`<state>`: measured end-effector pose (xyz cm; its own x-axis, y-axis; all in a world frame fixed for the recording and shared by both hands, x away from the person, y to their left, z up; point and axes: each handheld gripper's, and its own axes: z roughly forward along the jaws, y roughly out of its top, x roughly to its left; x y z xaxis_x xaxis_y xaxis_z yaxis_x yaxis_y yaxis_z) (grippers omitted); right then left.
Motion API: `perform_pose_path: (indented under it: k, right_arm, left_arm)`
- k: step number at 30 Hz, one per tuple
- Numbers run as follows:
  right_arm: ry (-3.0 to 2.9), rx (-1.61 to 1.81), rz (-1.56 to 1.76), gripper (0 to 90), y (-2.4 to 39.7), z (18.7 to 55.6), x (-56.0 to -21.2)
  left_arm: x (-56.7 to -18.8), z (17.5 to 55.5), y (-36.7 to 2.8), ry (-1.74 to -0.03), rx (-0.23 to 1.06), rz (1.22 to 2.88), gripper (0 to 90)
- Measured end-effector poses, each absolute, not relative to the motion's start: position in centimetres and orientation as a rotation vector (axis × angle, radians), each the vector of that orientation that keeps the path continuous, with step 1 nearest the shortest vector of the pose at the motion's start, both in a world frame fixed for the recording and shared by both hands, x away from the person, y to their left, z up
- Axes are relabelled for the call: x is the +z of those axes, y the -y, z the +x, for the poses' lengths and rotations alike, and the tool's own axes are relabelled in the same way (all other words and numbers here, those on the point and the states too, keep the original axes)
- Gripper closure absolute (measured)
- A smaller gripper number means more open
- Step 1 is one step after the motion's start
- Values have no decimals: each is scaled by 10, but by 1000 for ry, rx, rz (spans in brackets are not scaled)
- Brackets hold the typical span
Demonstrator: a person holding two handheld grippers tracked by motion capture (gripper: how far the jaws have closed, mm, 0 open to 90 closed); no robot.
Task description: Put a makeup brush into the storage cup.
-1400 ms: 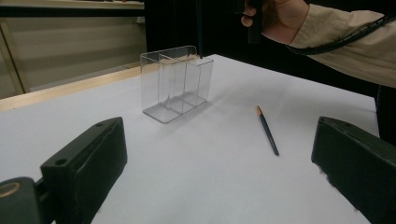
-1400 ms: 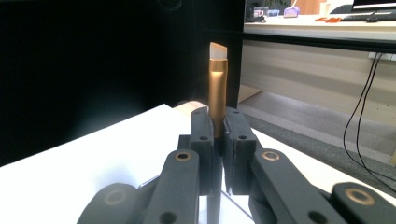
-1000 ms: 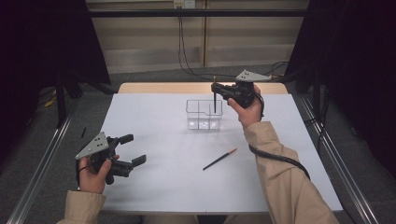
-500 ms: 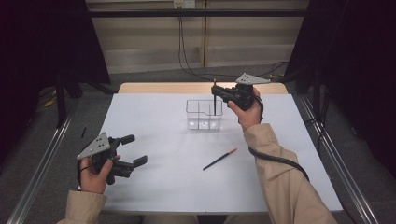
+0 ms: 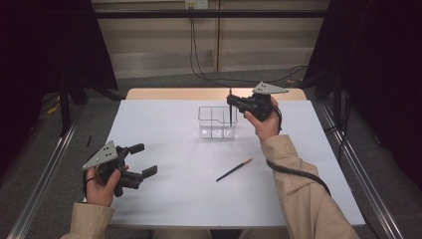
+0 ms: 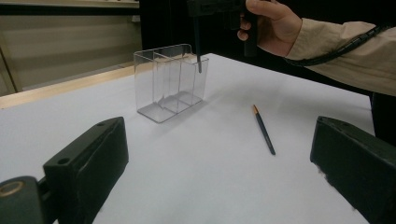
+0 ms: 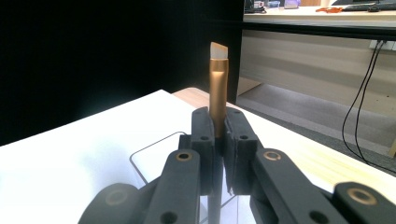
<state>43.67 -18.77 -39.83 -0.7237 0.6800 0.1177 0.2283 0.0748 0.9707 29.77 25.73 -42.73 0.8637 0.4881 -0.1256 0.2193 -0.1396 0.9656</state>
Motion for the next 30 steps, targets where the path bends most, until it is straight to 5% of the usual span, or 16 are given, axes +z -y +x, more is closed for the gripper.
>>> perform_pose_path:
  k: [13, 16, 30]
  right_arm:
    - [-1989, 1676, 910, 819, 189, 438, -401]
    - [-1992, 1668, 934, 516, 187, 438, -401]
    - [-1976, 1695, 947, 240, 202, 428, -399]
  left_arm:
    - [-427, 299, -257, -544, 249, 1721, 42]
    - [-427, 300, -257, -546, 244, 1718, 42]
    - [-426, 300, -257, -550, 245, 1711, 43]
